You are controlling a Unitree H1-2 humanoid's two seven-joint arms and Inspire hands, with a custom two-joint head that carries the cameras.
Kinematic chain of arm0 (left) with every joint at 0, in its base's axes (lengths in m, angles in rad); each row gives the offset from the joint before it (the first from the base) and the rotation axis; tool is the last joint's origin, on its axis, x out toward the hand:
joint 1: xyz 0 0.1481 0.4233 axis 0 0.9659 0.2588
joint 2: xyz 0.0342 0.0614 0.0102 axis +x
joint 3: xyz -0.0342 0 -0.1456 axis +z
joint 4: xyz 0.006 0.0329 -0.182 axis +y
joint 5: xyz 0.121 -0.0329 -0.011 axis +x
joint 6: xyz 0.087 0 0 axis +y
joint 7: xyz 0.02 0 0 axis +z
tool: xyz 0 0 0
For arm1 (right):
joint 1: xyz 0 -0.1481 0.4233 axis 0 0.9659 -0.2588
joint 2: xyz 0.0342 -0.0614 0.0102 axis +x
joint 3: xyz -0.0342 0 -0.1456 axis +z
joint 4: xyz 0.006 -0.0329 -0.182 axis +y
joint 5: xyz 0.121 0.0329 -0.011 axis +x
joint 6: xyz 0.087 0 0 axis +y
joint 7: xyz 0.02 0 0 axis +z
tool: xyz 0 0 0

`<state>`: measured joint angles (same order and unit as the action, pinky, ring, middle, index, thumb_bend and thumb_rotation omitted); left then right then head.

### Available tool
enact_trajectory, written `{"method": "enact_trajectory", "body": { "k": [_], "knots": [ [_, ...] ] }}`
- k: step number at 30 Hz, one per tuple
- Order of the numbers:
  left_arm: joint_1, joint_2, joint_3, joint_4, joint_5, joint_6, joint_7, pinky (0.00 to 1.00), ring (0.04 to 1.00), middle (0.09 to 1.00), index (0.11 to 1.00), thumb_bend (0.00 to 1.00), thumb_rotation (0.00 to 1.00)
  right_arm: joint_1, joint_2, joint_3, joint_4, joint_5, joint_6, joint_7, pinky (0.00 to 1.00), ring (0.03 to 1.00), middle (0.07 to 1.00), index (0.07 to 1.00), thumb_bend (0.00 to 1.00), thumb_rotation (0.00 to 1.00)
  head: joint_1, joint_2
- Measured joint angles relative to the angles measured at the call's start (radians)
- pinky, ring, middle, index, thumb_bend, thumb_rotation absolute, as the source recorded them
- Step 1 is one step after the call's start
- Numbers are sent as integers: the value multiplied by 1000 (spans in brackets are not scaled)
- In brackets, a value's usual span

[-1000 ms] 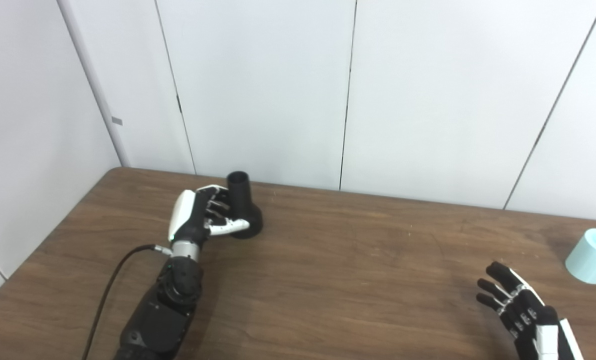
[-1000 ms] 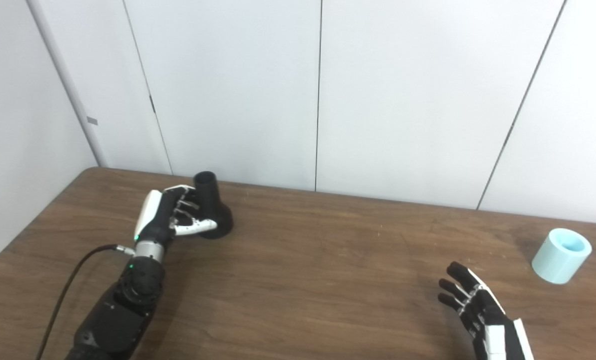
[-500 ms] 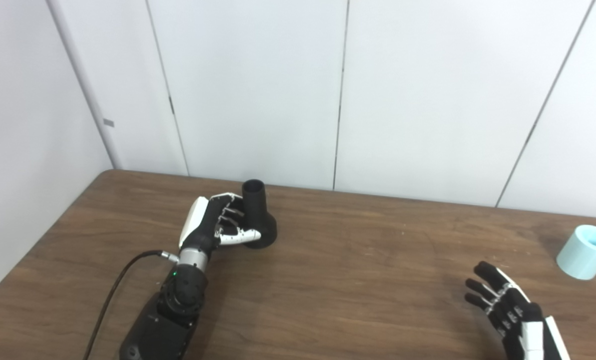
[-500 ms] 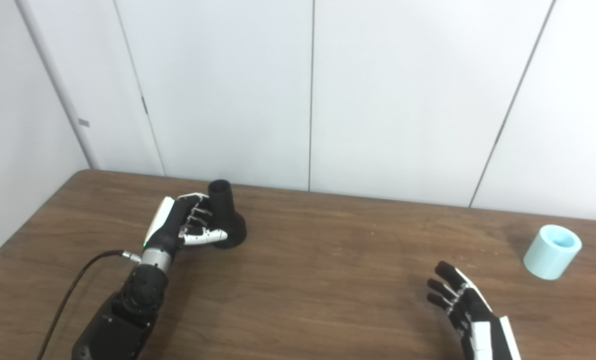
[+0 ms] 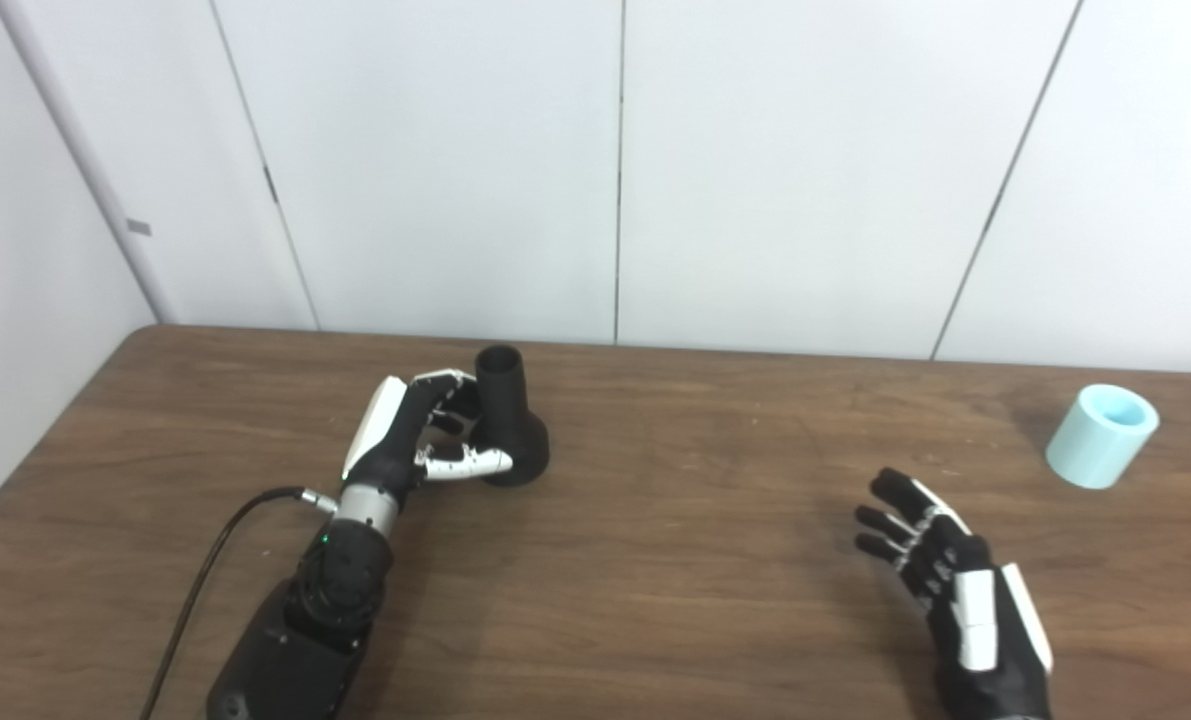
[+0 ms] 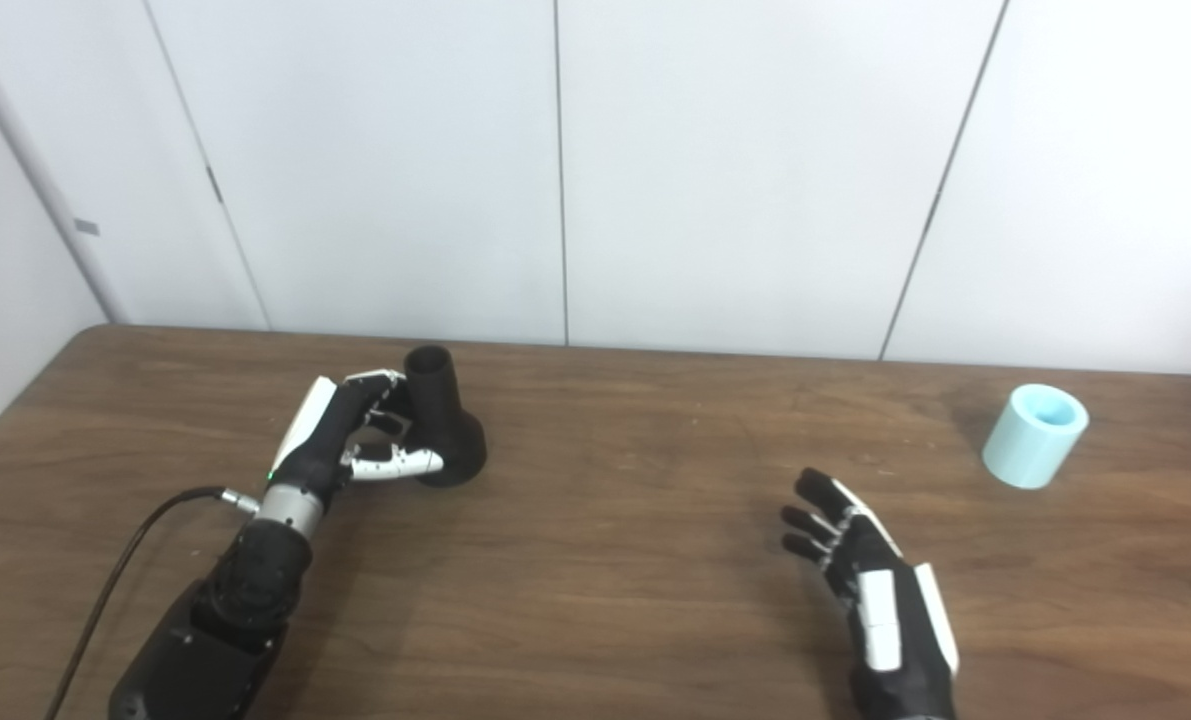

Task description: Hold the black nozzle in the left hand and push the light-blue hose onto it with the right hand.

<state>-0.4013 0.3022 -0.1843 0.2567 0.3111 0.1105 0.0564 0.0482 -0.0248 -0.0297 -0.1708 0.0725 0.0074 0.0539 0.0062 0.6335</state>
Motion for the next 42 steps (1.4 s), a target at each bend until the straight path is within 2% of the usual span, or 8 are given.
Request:
{"method": "enact_trajectory", "body": {
  "k": [4, 5, 8, 10, 17, 23, 30, 42],
  "knots": [
    [12, -5, -35, -41, 6, 1, -31, 781, 743, 610, 481, 515, 76, 0, 8, 11, -24, -11, 22, -12, 762, 810, 869, 838, 586, 1000, -14, 6],
    [15, -6, -43, -46, 7, 0, -34, 836, 742, 611, 480, 515, 76, 0, 9, 13, -27, -12, 23, -14, 761, 808, 869, 839, 577, 1000, -17, 6],
    [16, -9, -60, -52, 8, -2, -36, 903, 743, 613, 479, 515, 75, 0, 13, 18, -28, -18, 30, -16, 758, 806, 868, 839, 571, 1000, -20, 9],
    [15, -9, -71, -52, 9, -6, -36, 917, 743, 614, 479, 515, 75, 0, 14, 21, -29, -20, 31, -17, 758, 806, 867, 840, 571, 1000, -23, 11],
    [15, -9, -107, -67, 26, -12, -41, 921, 745, 608, 481, 515, 76, 0, 20, 25, -33, -24, 41, -22, 756, 810, 869, 842, 556, 1000, -41, 20],
    [17, -10, -146, -94, 39, -27, -72, 910, 741, 608, 482, 515, 76, -2, 26, 29, -39, -26, 64, -27, 757, 814, 869, 843, 546, 1000, -61, 38],
    [29, -15, -156, -107, 39, -40, -83, 912, 742, 609, 481, 516, 77, -8, 34, 34, -63, -30, 83, -37, 759, 818, 869, 842, 549, 1000, -78, 44],
    [64, -37, -168, -172, 39, -39, -146, 911, 745, 608, 482, 515, 76, -15, 45, 41, -66, -35, 104, -50, 749, 818, 870, 841, 537, 1000, -114, 58]
  ]
}}
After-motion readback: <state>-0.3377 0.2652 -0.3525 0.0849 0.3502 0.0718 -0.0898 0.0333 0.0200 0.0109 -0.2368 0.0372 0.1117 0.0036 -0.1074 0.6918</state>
